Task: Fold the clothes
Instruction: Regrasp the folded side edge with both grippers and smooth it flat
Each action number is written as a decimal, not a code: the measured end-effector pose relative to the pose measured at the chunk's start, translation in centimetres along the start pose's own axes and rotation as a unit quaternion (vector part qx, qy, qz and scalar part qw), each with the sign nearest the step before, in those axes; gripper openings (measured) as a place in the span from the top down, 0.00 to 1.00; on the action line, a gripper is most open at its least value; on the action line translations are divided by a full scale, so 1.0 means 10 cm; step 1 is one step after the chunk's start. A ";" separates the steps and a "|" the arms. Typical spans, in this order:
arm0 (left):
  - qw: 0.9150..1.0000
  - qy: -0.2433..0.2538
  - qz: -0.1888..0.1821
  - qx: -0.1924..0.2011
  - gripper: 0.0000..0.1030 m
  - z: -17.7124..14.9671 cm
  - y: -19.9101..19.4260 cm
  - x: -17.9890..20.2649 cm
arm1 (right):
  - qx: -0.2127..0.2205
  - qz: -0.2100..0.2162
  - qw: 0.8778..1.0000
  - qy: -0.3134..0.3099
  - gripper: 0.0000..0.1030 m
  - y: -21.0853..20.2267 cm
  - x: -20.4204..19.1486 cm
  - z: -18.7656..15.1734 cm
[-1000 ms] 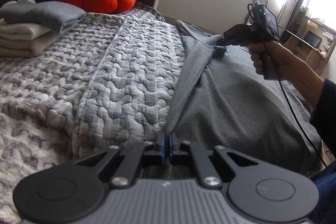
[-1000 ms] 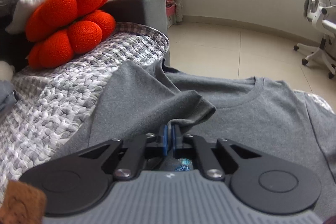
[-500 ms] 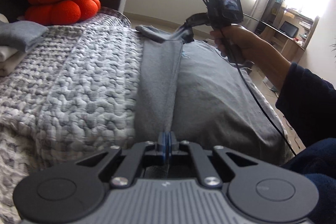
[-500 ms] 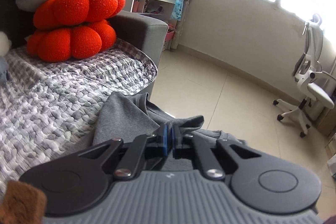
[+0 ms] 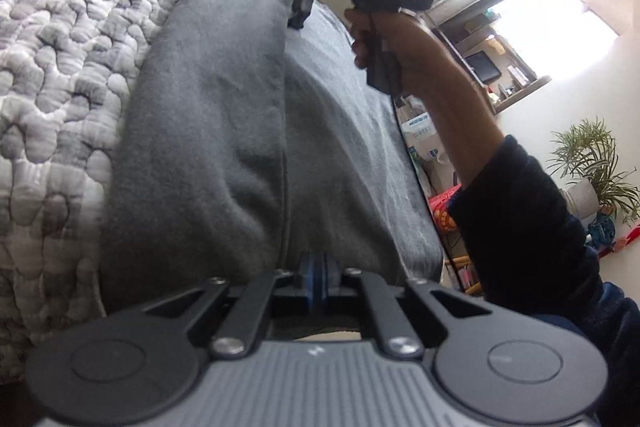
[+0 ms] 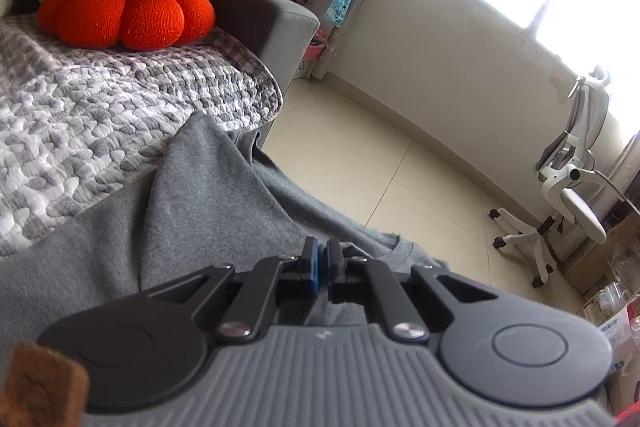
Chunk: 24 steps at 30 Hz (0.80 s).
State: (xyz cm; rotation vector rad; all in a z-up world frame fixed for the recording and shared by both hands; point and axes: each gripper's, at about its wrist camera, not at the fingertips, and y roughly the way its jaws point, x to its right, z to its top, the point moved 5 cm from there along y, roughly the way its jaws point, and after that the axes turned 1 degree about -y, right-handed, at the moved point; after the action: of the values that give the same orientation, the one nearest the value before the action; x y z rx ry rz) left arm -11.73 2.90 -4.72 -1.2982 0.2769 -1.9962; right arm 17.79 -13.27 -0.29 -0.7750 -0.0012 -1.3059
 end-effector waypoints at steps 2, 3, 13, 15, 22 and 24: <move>1.000 0.001 0.021 0.021 0.96 -0.03 -0.16 -0.09 | -0.009 0.020 0.999 0.041 0.95 0.03 0.10 -0.08; 0.999 0.001 0.033 0.031 0.94 -0.04 -0.24 -0.15 | -0.013 0.030 0.997 0.063 0.95 0.04 0.15 -0.11; 0.995 0.031 0.077 0.056 0.74 0.02 -0.65 -0.48 | -0.008 0.088 0.982 0.166 0.72 0.03 0.52 0.07; 0.994 0.040 0.081 0.068 0.65 0.15 -0.70 -0.50 | -0.007 0.092 0.982 0.165 0.71 0.09 0.50 0.14; 0.986 0.064 0.103 0.117 0.49 0.87 -0.89 -0.79 | 0.008 0.135 0.990 0.038 0.71 0.23 -0.11 0.44; 0.981 0.059 0.123 0.141 0.47 1.09 -0.92 -1.02 | 0.011 0.146 0.989 0.020 0.71 0.27 -0.29 0.56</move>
State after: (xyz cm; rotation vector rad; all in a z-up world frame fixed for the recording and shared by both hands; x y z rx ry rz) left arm -4.22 18.50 -1.85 -0.9234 0.1911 -1.8254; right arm 21.55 -7.75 1.37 -0.7009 0.1258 -1.0403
